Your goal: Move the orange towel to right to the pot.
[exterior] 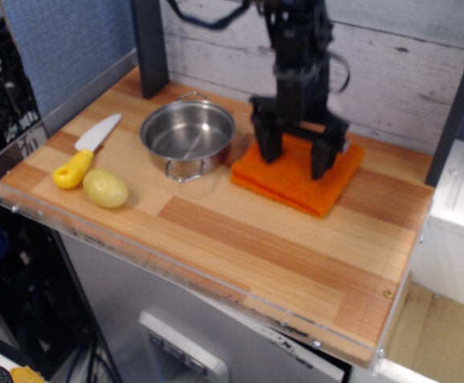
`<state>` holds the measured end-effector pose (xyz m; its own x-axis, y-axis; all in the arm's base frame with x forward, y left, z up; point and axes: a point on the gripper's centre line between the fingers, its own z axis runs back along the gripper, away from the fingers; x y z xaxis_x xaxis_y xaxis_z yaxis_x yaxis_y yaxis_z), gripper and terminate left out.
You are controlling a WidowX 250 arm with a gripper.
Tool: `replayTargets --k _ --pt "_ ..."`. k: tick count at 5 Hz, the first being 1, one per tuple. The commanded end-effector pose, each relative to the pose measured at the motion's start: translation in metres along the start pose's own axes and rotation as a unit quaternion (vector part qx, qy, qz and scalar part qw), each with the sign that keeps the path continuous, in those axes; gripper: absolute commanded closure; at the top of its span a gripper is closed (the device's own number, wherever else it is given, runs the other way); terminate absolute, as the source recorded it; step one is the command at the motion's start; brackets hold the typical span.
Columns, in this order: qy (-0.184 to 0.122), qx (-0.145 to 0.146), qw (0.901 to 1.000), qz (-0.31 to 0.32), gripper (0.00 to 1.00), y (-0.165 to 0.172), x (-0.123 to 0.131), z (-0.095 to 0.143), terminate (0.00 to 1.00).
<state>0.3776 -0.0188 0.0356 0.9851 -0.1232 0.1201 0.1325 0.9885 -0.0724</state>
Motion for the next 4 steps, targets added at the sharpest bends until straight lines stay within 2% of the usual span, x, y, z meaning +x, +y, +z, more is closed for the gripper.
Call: replayTargets --k 1,2,3,4 --pt "-0.098 -0.020 0.9949 0.008 0.00 0.013 0.038 0.095 0.00" --pt "-0.083 -0.017 0.9963 0.011 0.00 0.014 0.038 0.118 0.00" --pt "-0.079 -0.027 0.9965 0.008 0.00 0.015 0.017 0.142 0.00" --pt "-0.078 -0.006 0.9969 -0.012 0.00 0.016 -0.003 0.162 0.00"
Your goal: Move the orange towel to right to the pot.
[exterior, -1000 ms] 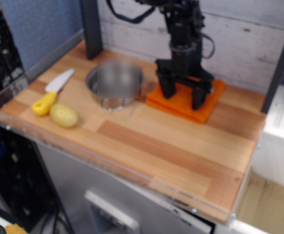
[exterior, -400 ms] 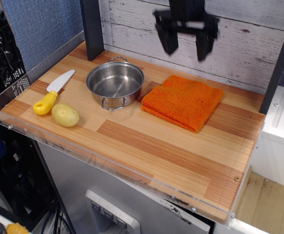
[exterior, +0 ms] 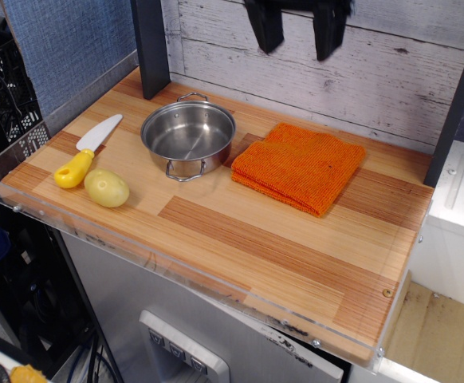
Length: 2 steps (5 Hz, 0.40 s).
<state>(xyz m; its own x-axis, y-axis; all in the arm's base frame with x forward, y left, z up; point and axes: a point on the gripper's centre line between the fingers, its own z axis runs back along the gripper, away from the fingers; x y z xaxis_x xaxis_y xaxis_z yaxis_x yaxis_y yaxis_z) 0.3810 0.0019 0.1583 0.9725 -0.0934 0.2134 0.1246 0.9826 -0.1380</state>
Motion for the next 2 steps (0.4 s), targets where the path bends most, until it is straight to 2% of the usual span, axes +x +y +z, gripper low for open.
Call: replayTargets --k 1,2 --pt "-0.033 0.039 0.9982 -0.032 0.00 0.007 -0.034 0.060 0.00" --pt "-0.028 0.066 0.9970 -0.031 0.00 0.016 -0.046 0.072 0.00"
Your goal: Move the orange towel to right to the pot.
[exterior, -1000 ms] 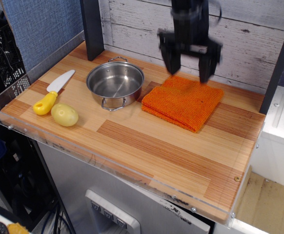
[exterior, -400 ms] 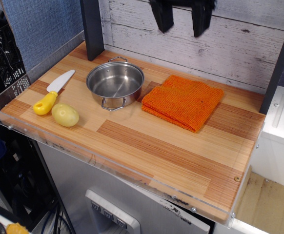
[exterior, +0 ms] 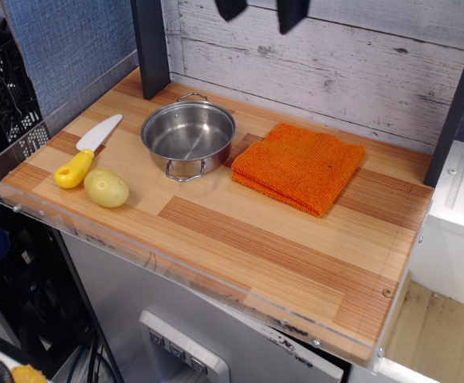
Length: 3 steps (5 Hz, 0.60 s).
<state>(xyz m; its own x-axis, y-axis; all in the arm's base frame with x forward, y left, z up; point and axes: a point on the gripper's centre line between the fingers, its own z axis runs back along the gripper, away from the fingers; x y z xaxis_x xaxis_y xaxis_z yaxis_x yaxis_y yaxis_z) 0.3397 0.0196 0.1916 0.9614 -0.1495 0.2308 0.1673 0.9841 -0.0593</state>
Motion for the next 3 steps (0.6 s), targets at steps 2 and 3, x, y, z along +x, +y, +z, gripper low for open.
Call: replayTargets --k 2,3 --pt "0.014 0.078 0.9967 0.015 0.00 0.026 -0.016 0.022 0.00" --pt "0.031 0.055 0.9980 0.003 0.00 0.030 -0.021 0.015 0.00"
